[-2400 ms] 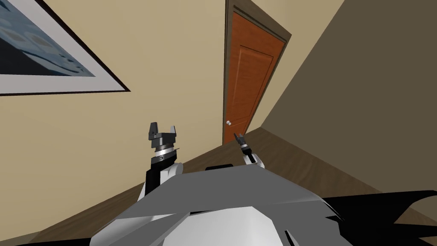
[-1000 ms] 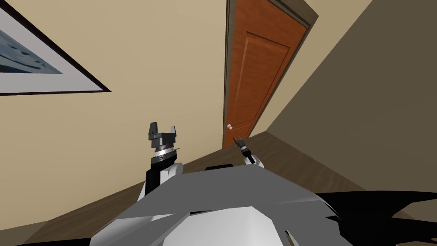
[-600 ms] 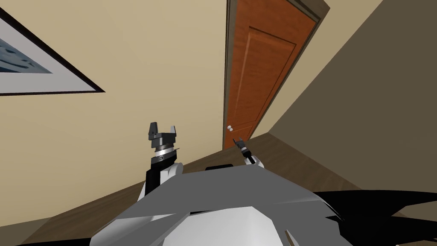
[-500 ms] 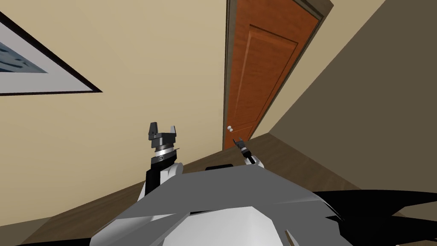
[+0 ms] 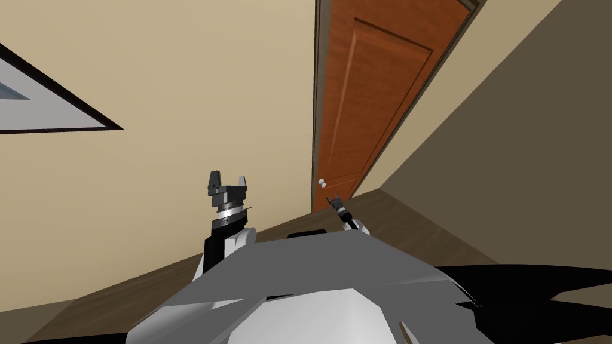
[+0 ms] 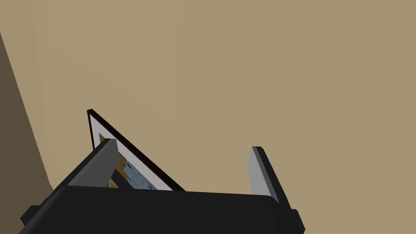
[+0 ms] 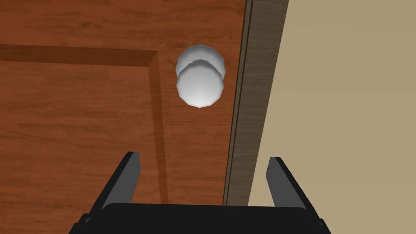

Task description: Pull the door open

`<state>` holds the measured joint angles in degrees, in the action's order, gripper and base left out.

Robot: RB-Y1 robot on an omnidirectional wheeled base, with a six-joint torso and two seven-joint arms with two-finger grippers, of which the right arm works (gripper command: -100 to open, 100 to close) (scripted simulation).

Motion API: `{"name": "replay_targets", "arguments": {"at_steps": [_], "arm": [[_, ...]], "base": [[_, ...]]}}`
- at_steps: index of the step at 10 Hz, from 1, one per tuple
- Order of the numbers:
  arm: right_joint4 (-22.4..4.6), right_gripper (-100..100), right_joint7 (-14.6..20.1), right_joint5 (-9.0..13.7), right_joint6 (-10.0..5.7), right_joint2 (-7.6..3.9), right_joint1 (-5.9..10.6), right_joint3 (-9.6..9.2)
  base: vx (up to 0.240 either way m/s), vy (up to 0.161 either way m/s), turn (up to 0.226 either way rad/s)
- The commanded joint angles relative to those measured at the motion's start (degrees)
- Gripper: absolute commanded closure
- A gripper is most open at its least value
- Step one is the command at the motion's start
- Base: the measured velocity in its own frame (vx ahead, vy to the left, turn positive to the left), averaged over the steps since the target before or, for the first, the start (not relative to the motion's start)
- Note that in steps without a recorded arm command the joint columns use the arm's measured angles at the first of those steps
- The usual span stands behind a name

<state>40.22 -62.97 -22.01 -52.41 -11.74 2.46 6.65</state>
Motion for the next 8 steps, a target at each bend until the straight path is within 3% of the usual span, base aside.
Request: {"name": "replay_targets", "arguments": {"at_steps": [1, 2, 5, 6, 8], "arm": [[-1.60, -100, -1.16, -0.22, -0.49, -0.12, 0.57, 0.11], [-1.28, -100, -0.74, -0.11, -0.37, -0.09, 0.53, 0.10], [-3.22, -100, -0.27, 1.28, -2.27, -2.09, -0.39, 2.06], [-3.22, -100, -0.27, 1.28, -2.27, -2.09, -0.39, 2.06], [-5.01, -100, 0.46, 2.74, -4.13, -4.20, -1.38, 4.08]], "base": [[0.071, -0.042, 0.027], [0.029, -0.017, 0.006], [0.136, 0.103, 0.168], [0.122, 0.060, 0.051], [0.191, 0.064, 0.221]]}}
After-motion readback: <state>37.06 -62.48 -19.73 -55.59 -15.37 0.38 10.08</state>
